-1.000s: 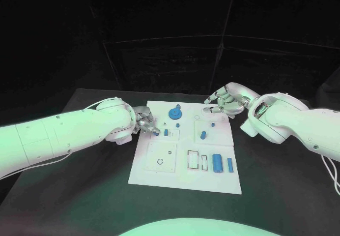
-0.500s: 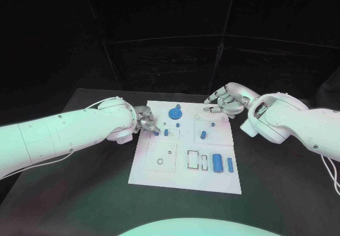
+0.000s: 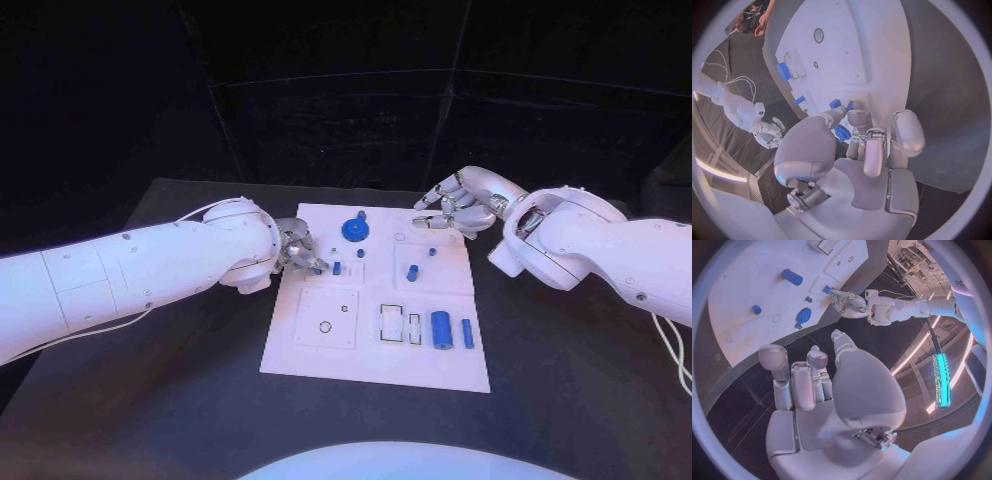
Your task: Assemble the parts on the task board
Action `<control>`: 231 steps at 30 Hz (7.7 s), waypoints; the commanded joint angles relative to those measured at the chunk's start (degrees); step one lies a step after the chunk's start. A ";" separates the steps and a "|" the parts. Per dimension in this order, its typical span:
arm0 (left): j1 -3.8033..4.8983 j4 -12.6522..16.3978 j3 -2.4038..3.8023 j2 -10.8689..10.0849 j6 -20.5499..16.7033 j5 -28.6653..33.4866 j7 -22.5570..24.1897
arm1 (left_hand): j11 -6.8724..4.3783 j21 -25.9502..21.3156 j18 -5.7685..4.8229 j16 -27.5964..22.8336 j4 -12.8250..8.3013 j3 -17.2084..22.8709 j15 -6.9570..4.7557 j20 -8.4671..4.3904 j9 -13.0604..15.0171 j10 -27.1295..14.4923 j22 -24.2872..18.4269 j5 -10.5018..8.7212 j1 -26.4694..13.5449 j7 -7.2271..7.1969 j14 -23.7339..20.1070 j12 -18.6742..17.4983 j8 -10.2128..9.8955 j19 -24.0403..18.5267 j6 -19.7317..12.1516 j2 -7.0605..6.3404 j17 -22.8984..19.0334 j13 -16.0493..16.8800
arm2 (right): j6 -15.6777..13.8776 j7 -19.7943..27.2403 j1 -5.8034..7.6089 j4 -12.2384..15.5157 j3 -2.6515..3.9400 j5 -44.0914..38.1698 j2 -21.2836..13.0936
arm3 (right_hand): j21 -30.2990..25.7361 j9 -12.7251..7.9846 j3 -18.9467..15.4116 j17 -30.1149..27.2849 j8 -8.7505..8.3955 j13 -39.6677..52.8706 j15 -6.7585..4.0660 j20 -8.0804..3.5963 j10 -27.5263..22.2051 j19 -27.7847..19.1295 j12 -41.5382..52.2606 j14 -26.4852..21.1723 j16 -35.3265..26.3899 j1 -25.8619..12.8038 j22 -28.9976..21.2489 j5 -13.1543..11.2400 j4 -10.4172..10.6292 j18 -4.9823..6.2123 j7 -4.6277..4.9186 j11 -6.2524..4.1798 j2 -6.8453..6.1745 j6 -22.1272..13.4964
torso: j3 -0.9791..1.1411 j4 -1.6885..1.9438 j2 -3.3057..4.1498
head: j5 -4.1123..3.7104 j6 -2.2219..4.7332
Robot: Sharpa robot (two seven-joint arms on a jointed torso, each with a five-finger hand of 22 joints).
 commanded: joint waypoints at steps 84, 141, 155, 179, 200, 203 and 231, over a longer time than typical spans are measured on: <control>-0.16 -16.66 -2.21 13.41 -9.89 -23.41 35.11 | 7.16 -22.10 3.97 -13.56 -3.55 -11.93 5.22 4.81 -21.98 -22.15 -19.99 0.13 21.07 6.66 -0.23 -31.74 -22.60 -5.23 0.00 -1.51 -10.05 -38.89 | 0.17 0.68 0.08 -1.12 0.01 0.23 1.36 | -0.35 -0.03 -0.45 0.15 0.45 -0.13 -0.23 -0.25 -0.41 0.18 0.36 2.48 -0.31 0.43 -0.17 0.20 0.35 1.01 -0.17 -0.08 0.95 -0.42 | 0.00 -0.08 0.10 | -1.74 1.20; -0.10 -15.28 -0.87 12.55 -13.93 -23.74 37.72 | 5.61 -11.94 2.60 -11.50 -8.45 -0.83 3.89 3.71 -22.01 -12.23 -9.00 0.11 20.19 5.81 0.53 -35.58 -27.06 -3.30 7.67 -0.38 -11.04 -43.36 | 0.20 0.77 0.08 -1.20 0.01 0.19 1.60 | -0.36 -0.02 -0.49 0.18 0.48 -0.09 -0.24 -0.26 -0.39 0.19 0.43 2.49 -0.30 0.50 -0.18 0.37 0.37 1.01 -0.18 -0.08 0.99 -0.41 | -0.08 0.09 0.00 | -1.91 1.30; -0.05 -10.89 1.91 6.57 -11.31 -21.63 36.52 | 5.80 -11.60 2.51 -11.66 -8.87 -0.05 4.01 3.77 -22.09 -11.93 -8.48 0.10 19.23 5.96 0.55 -36.93 -28.07 -3.27 7.85 -0.88 -11.69 -43.86 | 0.28 0.74 0.08 -1.27 0.01 0.18 1.36 | -0.36 -0.02 -0.49 0.18 0.48 -0.09 -0.24 -0.26 -0.39 0.19 0.43 2.49 -0.30 0.50 -0.18 0.37 0.37 1.01 -0.18 -0.08 0.99 -0.41 | -0.02 0.12 -0.01 | -1.30 1.57; -0.95 -12.51 2.13 4.54 -7.41 -21.31 35.81 | 5.76 -11.49 2.49 -11.79 -8.90 -0.03 4.02 3.80 -22.06 -11.60 -8.27 0.10 18.68 5.88 0.49 -37.35 -28.36 -3.29 8.10 -1.16 -12.07 -43.97 | 0.37 0.74 0.07 -1.30 0.01 0.16 1.36 | -0.36 -0.02 -0.49 0.18 0.48 -0.09 -0.24 -0.26 -0.39 0.19 0.43 2.49 -0.30 0.50 -0.18 0.37 0.37 1.01 -0.18 -0.08 0.99 -0.41 | -0.03 -0.06 0.09 | -1.27 1.47; -1.70 -13.76 2.10 5.65 -6.30 -21.31 35.60 | 5.76 -11.73 2.55 -11.93 -8.91 -0.11 4.02 3.82 -22.07 -11.49 -8.45 0.09 18.33 5.84 0.40 -37.64 -28.60 -3.48 8.13 -1.39 -12.42 -44.03 | 0.41 0.71 0.07 -1.26 0.01 0.16 1.41 | -0.36 -0.02 -0.49 0.18 0.48 -0.09 -0.24 -0.26 -0.39 0.19 0.43 2.49 -0.30 0.50 -0.18 0.37 0.37 1.01 -0.18 -0.08 0.99 -0.41 | -0.04 -0.06 0.07 | -1.31 1.28; -1.72 -13.81 2.10 5.77 -6.00 -21.31 35.56 | 5.75 -11.83 2.57 -11.97 -8.94 -0.13 4.02 3.82 -22.07 -11.45 -8.53 0.09 18.28 5.82 0.37 -37.70 -28.65 -3.54 8.14 -1.46 -12.53 -44.04 | 0.41 0.69 0.07 -1.25 0.01 0.16 1.40 | -0.36 -0.02 -0.49 0.18 0.48 -0.09 -0.24 -0.26 -0.39 0.19 0.43 2.49 -0.30 0.50 -0.18 0.37 0.37 1.01 -0.18 -0.08 0.99 -0.41 | -0.03 -0.08 0.07 | -1.28 1.24; -1.75 -14.14 2.09 6.29 -5.16 -21.30 34.66 | 6.23 -12.19 2.58 -12.20 -8.93 -0.43 4.32 3.98 -22.34 -12.58 -8.67 0.07 17.32 6.19 0.16 -39.21 -30.13 -3.89 6.68 -2.25 -13.15 -44.39 | 0.38 0.59 0.07 -1.20 0.01 0.06 1.37 | -0.36 -0.02 -0.49 0.18 0.48 -0.09 -0.24 -0.26 -0.39 0.19 0.43 2.49 -0.30 0.50 -0.18 0.37 0.37 1.01 -0.18 -0.08 0.99 -0.41 | -0.03 -0.02 0.05 | -1.39 0.86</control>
